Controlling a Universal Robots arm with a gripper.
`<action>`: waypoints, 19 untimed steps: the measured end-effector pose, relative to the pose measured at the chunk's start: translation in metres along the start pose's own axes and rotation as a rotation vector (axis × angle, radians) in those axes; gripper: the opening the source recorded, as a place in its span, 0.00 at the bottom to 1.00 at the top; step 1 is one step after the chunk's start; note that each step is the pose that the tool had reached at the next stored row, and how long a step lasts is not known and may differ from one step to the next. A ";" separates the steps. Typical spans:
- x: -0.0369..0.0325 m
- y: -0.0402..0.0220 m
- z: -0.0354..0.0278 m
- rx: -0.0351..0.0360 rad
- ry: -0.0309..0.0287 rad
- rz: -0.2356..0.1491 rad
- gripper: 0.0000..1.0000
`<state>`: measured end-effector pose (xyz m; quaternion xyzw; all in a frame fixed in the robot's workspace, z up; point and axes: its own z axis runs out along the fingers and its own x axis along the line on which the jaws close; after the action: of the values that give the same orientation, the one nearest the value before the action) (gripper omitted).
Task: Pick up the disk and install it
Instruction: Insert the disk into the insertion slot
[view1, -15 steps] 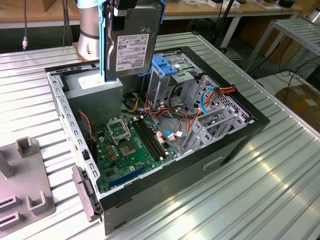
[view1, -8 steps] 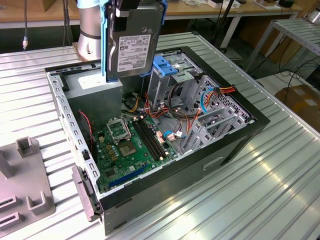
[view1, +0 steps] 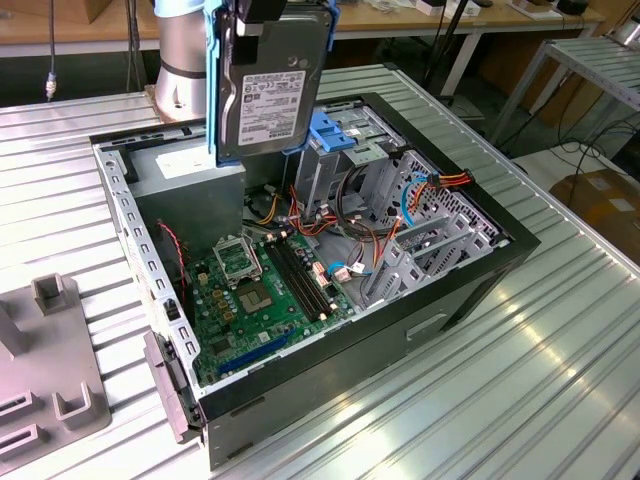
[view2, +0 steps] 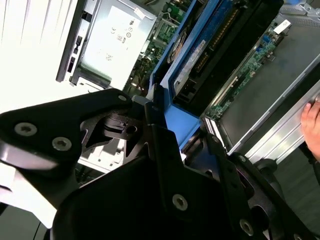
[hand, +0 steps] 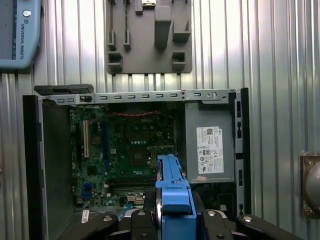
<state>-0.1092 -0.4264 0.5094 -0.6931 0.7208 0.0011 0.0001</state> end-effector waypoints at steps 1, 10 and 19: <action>0.0003 -0.0003 0.0000 0.0000 0.0000 0.000 0.37; 0.0029 -0.0029 0.0002 0.0000 -0.0001 0.000 0.37; 0.0046 -0.0053 0.0003 0.0000 0.0000 0.000 0.37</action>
<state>-0.1042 -0.4312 0.5090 -0.6931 0.7209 0.0011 0.0000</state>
